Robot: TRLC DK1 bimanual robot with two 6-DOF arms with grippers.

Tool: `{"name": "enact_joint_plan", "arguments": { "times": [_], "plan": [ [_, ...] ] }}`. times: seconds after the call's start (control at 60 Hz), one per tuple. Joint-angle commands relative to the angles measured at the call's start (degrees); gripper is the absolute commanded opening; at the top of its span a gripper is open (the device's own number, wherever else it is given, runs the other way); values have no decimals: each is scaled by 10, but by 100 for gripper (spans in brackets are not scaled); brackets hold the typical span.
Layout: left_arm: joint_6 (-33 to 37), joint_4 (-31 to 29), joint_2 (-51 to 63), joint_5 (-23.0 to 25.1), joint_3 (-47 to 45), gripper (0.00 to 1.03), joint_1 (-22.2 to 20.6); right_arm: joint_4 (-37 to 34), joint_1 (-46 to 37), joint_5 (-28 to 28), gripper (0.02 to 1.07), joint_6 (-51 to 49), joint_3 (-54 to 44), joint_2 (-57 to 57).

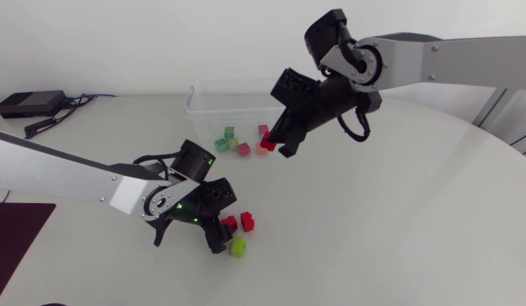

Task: Pick up the duplo bricks and place them in the container

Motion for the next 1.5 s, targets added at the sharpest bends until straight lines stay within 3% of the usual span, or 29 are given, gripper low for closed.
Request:
{"name": "enact_joint_plan", "arguments": {
  "times": [0.0, 0.067, 0.3, 0.55, 0.583, 0.617, 0.667, 0.683, 0.733, 0.883, 1.033, 1.35, 1.4, 1.417, 1.433, 1.45, 1.483],
  "plan": [
    [-15, 4, 17, -4, 14, 48, -4, 31, -13, -8, 25, 31, 23, 7],
    [-15, 4, 17, -4, 15, 21, -4, 49, -20, -13, 25, 45, 42, 21],
    [-20, 1, -70, -2, -14, 20, -2, 140, -37, -19, 26, 118, 117, 76],
    [-20, -11, -173, 15, -1, 20, 42, 204, -49, 4, 28, 149, 188, 180],
    [-22, -11, -178, 15, 3, 20, 49, 210, -50, 9, 33, 149, 195, 188],
    [-27, -11, -183, 20, 15, 20, 58, 211, -50, 13, 50, 150, 202, 196],
    [-30, -11, -186, 27, 35, 20, 74, 210, -51, 17, 84, 153, 207, 201],
    [-34, -10, -186, 32, 45, 20, 82, 210, -51, 18, 90, 153, 205, 199],
    [-39, -7, -186, 32, 59, 20, 92, 209, -51, 19, 95, 153, 199, 189],
    [-78, 42, -160, 47, 129, 21, 131, 224, -49, 21, 98, 146, 130, 120],
    [-116, 103, -79, 49, 208, 22, 143, 232, -44, 18, 98, 132, 16, 16],
    [-153, 104, 151, 23, 446, 23, 158, 201, 7, -8, 98, 67, -222, -113],
    [-153, 104, 175, 8, 470, 30, 157, 198, 17, -7, 98, 50, -240, -112],
    [-153, 104, 184, 1, 480, 42, 156, 194, 21, -8, 98, 41, -244, -111],
    [-153, 103, 187, -1, 484, 47, 156, 192, 22, -8, 98, 38, -244, -110],
    [-153, 103, 195, -6, 492, 70, 156, 177, 26, -9, 98, 22, -245, -104],
    [-153, 103, 196, -10, 493, 96, 156, 154, 34, -14, 98, -4, -242, -95]
  ]
}}
